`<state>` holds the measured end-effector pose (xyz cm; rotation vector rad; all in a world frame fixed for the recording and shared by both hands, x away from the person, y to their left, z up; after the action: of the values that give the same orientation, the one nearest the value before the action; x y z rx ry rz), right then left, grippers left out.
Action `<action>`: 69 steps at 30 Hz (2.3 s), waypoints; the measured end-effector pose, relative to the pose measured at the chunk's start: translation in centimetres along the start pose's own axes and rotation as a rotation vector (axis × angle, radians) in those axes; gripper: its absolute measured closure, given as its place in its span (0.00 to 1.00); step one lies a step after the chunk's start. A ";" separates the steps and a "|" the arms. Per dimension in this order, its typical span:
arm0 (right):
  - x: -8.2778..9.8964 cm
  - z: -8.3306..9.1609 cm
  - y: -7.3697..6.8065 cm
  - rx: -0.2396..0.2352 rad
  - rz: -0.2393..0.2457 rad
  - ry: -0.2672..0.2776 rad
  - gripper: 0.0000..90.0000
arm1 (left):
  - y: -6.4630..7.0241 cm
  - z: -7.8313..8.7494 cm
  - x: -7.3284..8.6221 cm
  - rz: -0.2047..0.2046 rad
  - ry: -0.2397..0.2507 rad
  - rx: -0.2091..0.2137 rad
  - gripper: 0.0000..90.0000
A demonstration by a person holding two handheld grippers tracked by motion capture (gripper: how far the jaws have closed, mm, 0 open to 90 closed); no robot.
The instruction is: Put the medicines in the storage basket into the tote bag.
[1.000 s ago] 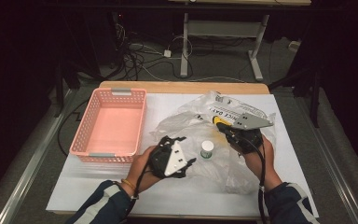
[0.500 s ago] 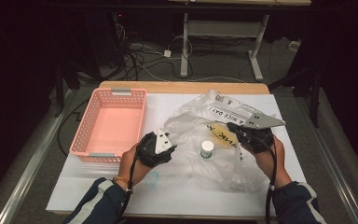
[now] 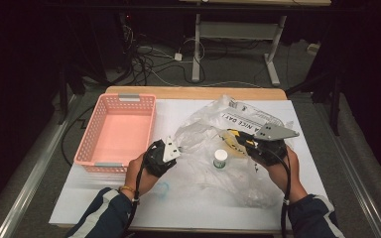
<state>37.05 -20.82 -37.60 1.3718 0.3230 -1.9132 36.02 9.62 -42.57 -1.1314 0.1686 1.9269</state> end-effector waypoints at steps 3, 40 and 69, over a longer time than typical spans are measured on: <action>-0.4 1.2 -0.4 -0.023 -0.005 0.028 0.78 | -0.2 0.0 0.1 0.006 -0.016 -0.024 0.96; 6.7 8.5 -6.2 -0.200 0.128 -0.094 0.97 | -0.9 -0.4 0.3 0.032 -0.040 -0.039 0.96; 1.7 6.4 0.6 0.055 0.135 0.134 0.99 | -4.4 3.1 -0.1 0.086 0.062 -0.111 0.96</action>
<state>32.72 -25.69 -36.46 1.5227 0.2374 -1.7361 37.30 13.79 -39.39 -1.2764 0.1477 1.9991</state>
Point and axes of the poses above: each handheld gripper's, and its own axes: z roughly backward along the jaws, x roughly out of its underside, y roughly to its right, the point moved 1 cm from there along -z, roughly forward along the jaws, and after that the axes turned 5 degrees about y, right-handed, at the moved point
